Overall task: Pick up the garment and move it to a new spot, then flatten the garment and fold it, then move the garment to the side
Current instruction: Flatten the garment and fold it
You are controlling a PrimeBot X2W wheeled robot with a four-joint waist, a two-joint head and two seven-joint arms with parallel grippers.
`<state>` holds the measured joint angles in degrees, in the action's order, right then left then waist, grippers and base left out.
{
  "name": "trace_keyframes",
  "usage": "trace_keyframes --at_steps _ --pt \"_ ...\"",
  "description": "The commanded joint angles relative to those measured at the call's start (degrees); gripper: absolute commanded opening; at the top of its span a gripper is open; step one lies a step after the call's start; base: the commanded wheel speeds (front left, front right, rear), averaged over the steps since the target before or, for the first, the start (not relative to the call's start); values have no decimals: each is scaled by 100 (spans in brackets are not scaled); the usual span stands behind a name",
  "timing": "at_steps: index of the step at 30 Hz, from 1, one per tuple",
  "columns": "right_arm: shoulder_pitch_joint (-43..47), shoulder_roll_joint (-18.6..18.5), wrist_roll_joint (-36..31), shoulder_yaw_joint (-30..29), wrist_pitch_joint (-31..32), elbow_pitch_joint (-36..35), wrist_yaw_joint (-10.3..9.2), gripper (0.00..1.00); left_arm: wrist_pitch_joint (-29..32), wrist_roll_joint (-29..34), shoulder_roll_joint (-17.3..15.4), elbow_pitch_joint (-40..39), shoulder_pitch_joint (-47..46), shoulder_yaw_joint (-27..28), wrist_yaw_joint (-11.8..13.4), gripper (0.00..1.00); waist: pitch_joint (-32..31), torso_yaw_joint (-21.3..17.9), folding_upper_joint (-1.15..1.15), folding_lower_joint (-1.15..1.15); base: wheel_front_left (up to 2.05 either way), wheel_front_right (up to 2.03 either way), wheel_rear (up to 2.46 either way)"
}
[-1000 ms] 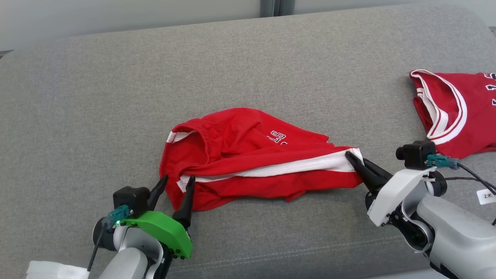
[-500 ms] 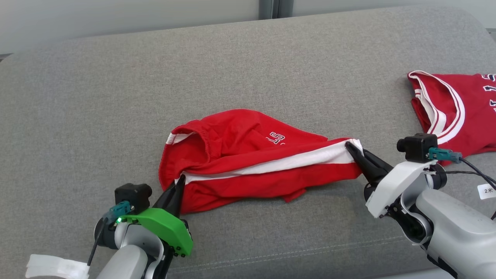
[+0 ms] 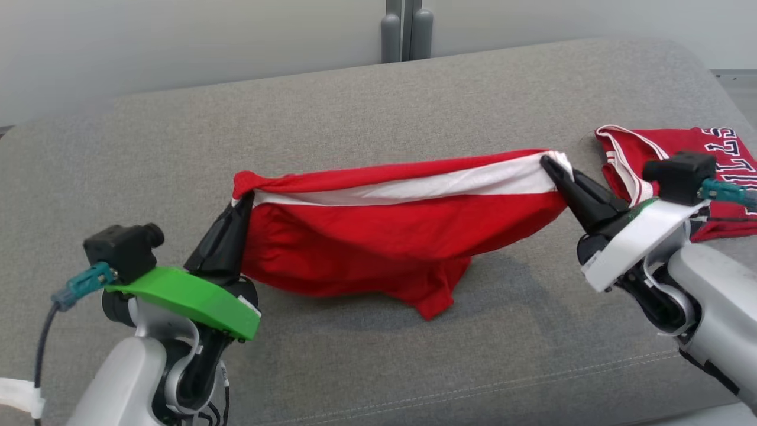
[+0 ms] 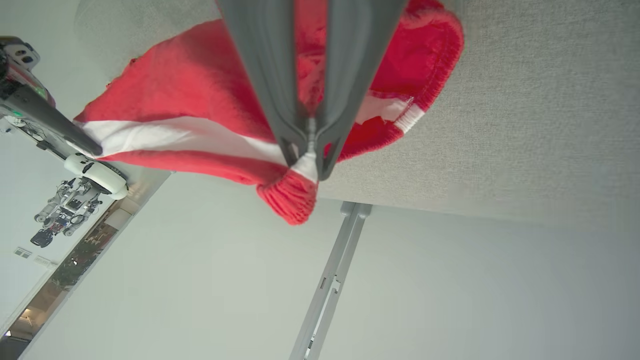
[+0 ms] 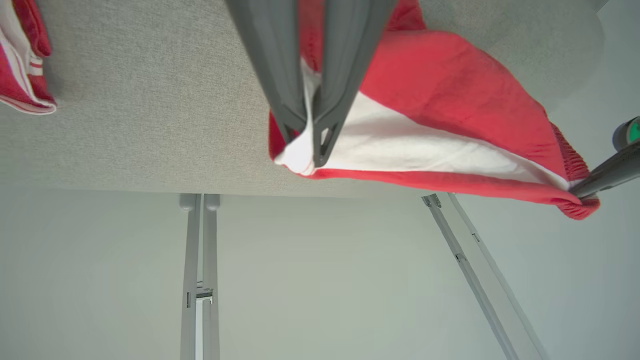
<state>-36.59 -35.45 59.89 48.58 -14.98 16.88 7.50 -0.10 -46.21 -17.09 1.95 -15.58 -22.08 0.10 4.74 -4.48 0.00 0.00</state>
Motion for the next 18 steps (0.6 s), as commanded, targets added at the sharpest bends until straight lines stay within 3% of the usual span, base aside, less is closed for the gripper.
trace_keyframes --at_steps 1,8,12,18 --pt "-78 -99 27 -48 -1 -153 -2 0 83 -69 -80 -203 60 73 58 0 -152 -123 0 0 0 0 0" --pt "-311 -628 207 -503 282 -1087 -3 0 876 -663 -391 -1542 -110 484 419 0 -407 -332 0 0 0 0 0" --pt "-477 -878 159 -862 593 -1471 -3 0 1491 -851 -748 -2109 -401 694 652 0 -469 -432 0 0 0 0 0" --pt "-657 -894 9 -1292 1055 -1833 -4 0 2192 -963 -1055 -2511 -1123 771 863 0 -433 -495 0 0 0 0 0"
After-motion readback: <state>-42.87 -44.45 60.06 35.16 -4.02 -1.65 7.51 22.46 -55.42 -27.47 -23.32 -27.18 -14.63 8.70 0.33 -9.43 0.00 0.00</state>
